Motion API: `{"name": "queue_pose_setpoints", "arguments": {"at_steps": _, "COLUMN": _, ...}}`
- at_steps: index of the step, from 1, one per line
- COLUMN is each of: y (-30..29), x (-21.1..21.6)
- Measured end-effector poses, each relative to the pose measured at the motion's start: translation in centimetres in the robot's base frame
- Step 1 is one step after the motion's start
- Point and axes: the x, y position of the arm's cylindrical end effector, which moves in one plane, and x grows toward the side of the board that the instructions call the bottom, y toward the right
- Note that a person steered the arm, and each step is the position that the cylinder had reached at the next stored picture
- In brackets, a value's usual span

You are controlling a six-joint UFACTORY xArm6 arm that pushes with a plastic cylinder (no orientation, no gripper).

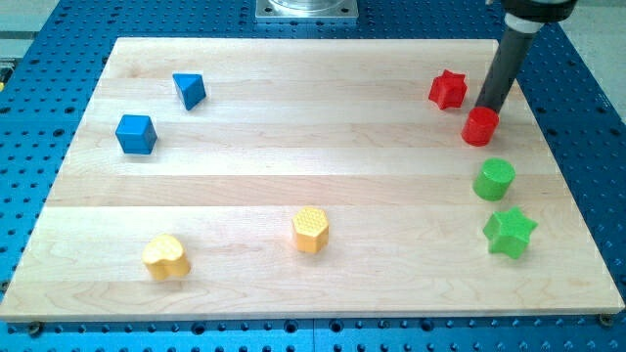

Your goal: Push the red circle to the top of the green circle

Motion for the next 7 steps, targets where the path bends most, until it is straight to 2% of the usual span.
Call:
{"name": "queue_pose_setpoints", "arguments": {"at_steps": 1, "y": 1.9, "x": 0.5}}
{"name": "queue_pose_setpoints", "arguments": {"at_steps": 2, "y": -3.4, "x": 2.2}}
{"name": "queue_pose_setpoints", "arguments": {"at_steps": 3, "y": -10.5, "x": 6.0}}
{"name": "queue_pose_setpoints", "arguments": {"at_steps": 4, "y": -15.1, "x": 4.2}}
{"name": "queue_pose_setpoints", "arguments": {"at_steps": 5, "y": -17.3, "x": 9.4}}
{"name": "queue_pose_setpoints", "arguments": {"at_steps": 6, "y": -14.0, "x": 15.3}}
{"name": "queue_pose_setpoints", "arguments": {"at_steps": 7, "y": -10.4, "x": 13.9}}
